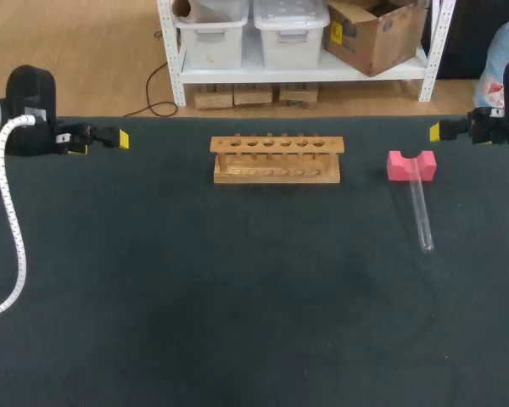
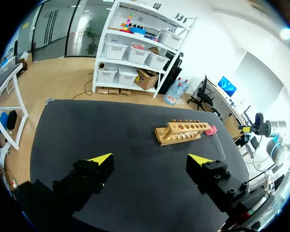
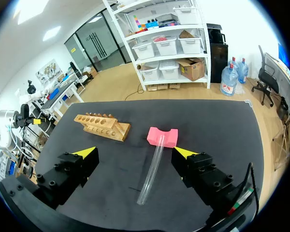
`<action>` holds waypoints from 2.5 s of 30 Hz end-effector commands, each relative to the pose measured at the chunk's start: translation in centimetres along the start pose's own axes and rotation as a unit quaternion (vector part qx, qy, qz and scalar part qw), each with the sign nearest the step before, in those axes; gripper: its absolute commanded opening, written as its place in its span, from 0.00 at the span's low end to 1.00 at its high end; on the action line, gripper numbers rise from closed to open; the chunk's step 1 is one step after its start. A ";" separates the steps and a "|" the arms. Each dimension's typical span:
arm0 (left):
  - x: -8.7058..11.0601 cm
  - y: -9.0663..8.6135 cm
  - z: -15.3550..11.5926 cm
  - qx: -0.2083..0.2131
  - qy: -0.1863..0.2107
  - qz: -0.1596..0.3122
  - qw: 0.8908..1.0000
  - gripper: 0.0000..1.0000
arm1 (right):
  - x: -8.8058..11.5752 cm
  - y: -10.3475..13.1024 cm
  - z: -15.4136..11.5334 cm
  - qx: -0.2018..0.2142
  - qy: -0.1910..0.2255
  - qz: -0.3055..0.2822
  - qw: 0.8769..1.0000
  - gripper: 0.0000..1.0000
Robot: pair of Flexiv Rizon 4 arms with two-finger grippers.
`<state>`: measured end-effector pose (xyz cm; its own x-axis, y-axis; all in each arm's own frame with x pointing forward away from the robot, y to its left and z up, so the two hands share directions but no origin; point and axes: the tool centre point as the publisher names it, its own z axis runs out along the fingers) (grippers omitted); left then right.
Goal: Grasp the test tube, adjust it, and insert it.
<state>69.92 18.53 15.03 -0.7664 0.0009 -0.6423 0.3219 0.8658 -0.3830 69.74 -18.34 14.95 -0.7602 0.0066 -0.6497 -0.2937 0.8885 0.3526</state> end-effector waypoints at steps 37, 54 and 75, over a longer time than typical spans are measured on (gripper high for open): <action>-0.6 -0.7 -3.9 0.179 -0.133 0.342 0.913 1.00 | 0.0 0.0 0.0 0.001 0.000 0.000 1.000 1.00; -1.5 1.7 0.0 0.264 -0.169 0.418 0.853 1.00 | 0.0 0.0 0.0 0.001 0.000 0.000 1.000 1.00; -1.3 -0.8 1.4 0.260 -0.149 0.408 0.862 1.00 | 0.0 0.0 0.0 0.001 0.000 0.000 1.000 1.00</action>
<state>72.05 17.46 15.00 -0.0084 0.2968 -0.9549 0.9561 0.2820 0.0793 69.75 -18.33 14.95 -0.7602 0.0066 -0.6497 -0.2935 0.8886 0.3524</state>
